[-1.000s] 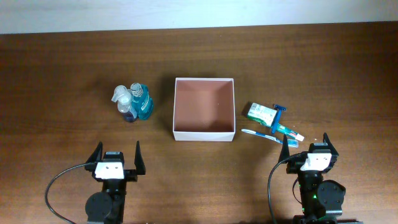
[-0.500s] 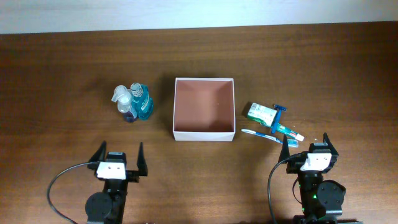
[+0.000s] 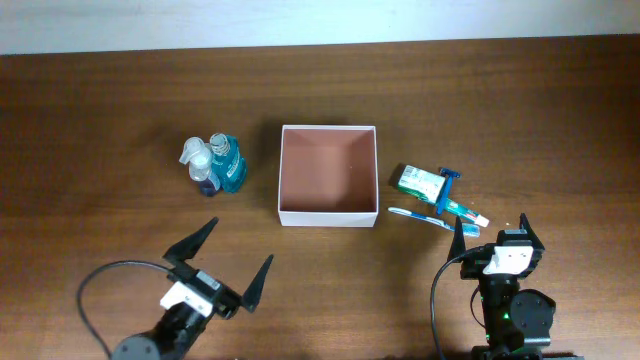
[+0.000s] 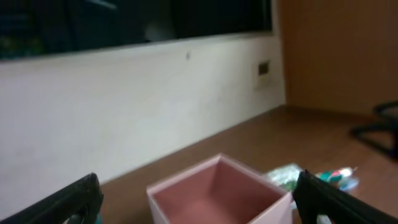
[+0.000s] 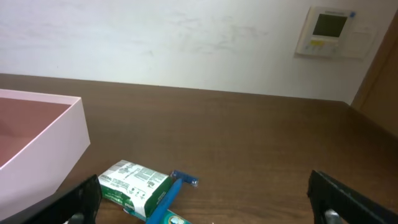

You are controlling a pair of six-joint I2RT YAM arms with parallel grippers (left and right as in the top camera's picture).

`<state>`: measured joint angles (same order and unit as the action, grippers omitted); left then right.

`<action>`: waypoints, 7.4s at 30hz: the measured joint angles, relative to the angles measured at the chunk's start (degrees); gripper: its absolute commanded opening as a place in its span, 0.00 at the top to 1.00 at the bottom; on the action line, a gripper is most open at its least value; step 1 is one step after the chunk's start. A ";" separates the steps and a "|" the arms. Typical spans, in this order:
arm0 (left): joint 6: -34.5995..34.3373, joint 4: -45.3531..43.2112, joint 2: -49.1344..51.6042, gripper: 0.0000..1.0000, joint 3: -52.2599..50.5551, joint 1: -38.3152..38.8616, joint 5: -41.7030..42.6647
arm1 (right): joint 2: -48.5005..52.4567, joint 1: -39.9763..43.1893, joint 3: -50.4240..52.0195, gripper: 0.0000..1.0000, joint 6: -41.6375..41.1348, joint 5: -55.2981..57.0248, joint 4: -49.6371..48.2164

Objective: Pack container
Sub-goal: 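Move the left gripper over the teal Listerine bottle, then lower the left gripper and close it on the Listerine bottle, then lift the Listerine bottle and carry it over the box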

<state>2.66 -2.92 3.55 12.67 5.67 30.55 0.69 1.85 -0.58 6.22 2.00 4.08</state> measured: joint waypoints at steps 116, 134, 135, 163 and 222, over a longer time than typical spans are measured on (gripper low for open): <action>2.47 62.36 104.37 0.37 85.81 0.26 -23.98 | 0.00 0.00 0.00 0.01 -0.02 -0.20 0.02; 2.47 65.29 104.37 0.42 85.81 0.28 -23.98 | 0.00 0.00 0.00 0.02 -0.02 -0.20 0.02; 2.47 65.31 104.37 0.42 85.81 0.28 -24.00 | 0.00 0.00 0.00 0.01 -0.02 -0.20 0.02; 2.47 65.22 104.74 0.62 85.81 0.26 -25.70 | 0.00 0.00 0.00 0.02 0.04 -0.20 0.02; 2.32 66.77 105.04 0.78 87.14 0.33 -28.48 | 0.00 0.00 0.00 0.02 0.00 -0.20 0.02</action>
<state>4.97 63.86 108.60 99.81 6.00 2.07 0.69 1.85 -0.58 6.22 1.80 4.10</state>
